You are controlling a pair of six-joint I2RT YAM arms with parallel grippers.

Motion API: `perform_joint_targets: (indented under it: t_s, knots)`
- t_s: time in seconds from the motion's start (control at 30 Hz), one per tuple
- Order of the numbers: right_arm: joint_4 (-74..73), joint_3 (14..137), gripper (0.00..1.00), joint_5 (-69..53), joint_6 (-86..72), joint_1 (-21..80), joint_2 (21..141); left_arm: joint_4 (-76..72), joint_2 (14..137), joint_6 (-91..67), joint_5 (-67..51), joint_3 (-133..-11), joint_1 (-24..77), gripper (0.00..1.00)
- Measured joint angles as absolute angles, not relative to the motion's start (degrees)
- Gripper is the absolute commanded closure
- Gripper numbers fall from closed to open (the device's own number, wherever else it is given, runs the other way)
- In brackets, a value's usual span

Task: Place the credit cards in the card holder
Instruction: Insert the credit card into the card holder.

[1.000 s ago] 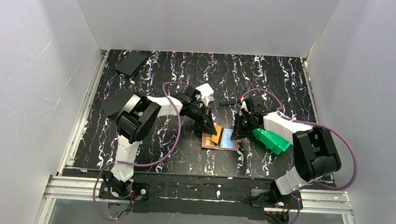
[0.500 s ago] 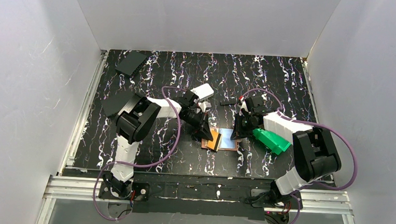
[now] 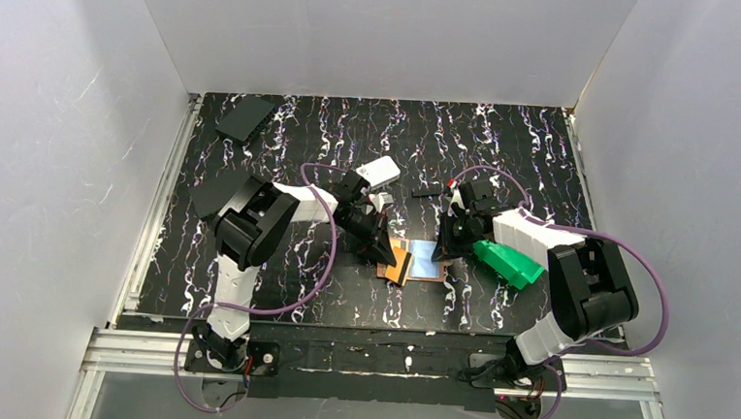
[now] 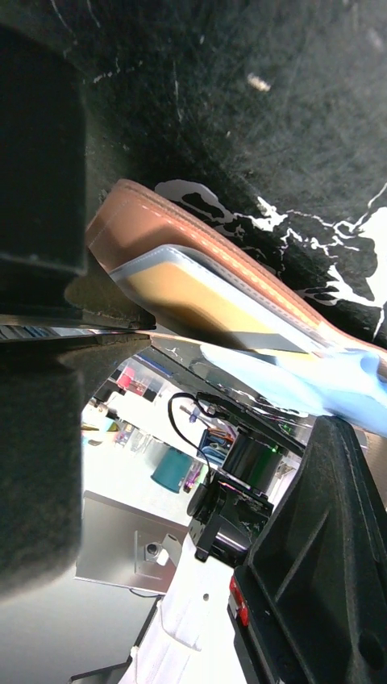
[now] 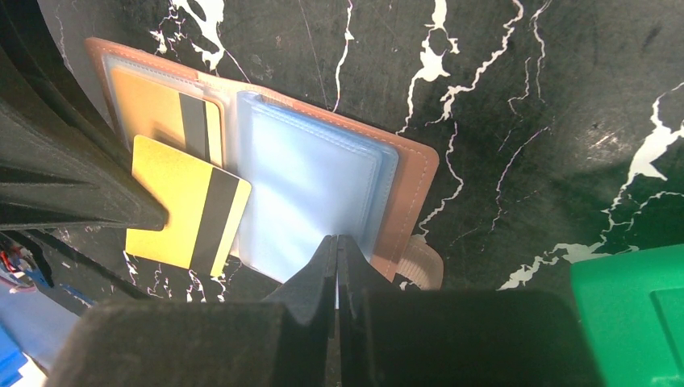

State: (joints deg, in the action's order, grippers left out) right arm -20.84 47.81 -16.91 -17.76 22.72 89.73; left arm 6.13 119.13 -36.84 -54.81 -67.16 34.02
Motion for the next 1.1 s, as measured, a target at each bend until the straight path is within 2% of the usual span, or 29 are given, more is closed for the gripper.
perform_joint_targets:
  t_s: [0.6,1.1]
  knots:
    - [-20.91,47.81,0.95,-17.06,-17.74,22.57,89.73,6.85,120.22,-36.4,-55.31,-69.93,33.87,1.0]
    - [-20.91,47.81,0.96,-17.3,-17.58,22.5,89.73,1.89,121.86,-38.61,-56.36,-71.37,33.89,1.0]
